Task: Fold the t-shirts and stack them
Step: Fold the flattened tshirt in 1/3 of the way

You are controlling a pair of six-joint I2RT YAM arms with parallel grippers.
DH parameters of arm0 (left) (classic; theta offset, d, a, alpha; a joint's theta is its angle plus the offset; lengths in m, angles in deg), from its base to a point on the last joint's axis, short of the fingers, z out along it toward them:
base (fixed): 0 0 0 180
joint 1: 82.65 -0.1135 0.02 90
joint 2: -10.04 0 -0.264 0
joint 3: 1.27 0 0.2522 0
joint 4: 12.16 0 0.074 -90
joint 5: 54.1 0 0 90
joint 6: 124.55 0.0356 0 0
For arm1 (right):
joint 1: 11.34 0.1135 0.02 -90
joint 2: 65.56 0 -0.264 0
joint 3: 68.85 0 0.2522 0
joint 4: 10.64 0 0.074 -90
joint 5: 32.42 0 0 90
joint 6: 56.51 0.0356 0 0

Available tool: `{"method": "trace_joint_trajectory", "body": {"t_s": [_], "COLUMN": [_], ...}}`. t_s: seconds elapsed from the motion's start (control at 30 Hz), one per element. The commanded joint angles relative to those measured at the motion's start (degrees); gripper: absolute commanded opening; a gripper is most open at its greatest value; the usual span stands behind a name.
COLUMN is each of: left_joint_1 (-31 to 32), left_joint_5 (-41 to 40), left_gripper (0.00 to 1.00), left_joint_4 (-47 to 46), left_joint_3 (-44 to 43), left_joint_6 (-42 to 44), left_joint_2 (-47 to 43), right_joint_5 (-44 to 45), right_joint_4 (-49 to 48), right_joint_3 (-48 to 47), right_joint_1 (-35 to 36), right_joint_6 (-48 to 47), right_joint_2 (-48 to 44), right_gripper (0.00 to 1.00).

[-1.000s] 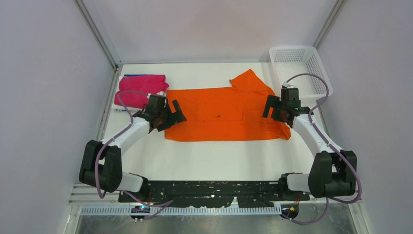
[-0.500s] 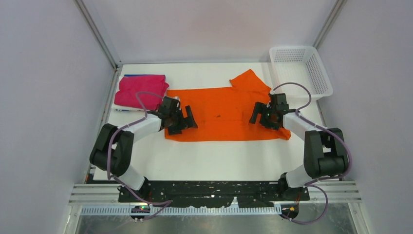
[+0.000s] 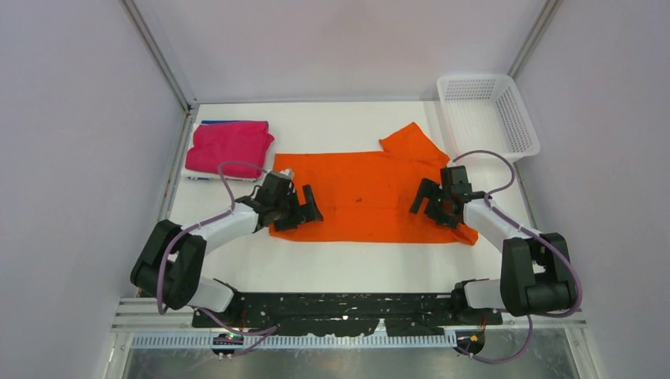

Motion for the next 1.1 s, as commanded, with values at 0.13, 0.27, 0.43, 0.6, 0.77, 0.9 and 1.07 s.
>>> {"method": "trace_joint_trajectory", "body": {"t_s": [0.13,0.27,0.43,0.6,0.77,0.9,1.07], "left_joint_1": [8.22,11.38,14.71,18.40,21.10,21.48,21.55], "left_joint_5": [-2.78,-4.00,-4.18,-4.89,-6.25,-8.64,-8.73], "left_gripper": [1.00,1.00,1.00,1.00,1.00,1.00,1.00], "left_joint_4": [5.92,7.11,7.39,11.02,13.69,15.02,17.15], "left_joint_3": [9.21,12.84,13.53,13.59,16.45,16.72,14.01], "left_joint_6": [-5.82,-10.13,-12.33,-14.34,-17.01,-17.08,-14.53], "left_joint_2": [-8.04,-11.76,-14.02,-15.94,-20.22,-22.51,-25.33], "right_joint_5": [2.41,6.18,9.97,9.51,9.97,9.26,7.58], "right_joint_4": [14.75,18.36,25.57,27.15,26.74,26.65,26.97], "right_joint_3": [8.83,8.96,7.05,8.07,9.12,9.39,8.23], "right_joint_1": [-0.30,-0.31,-0.27,-0.29,-0.30,-0.24,-0.31], "right_joint_6": [6.69,8.27,8.32,8.33,9.42,9.54,8.05], "right_joint_2": [-7.86,-13.30,-17.34,-19.06,-20.51,-21.54,-24.53], "right_gripper": [0.95,0.95,0.95,0.95,0.95,0.96,0.95]}}
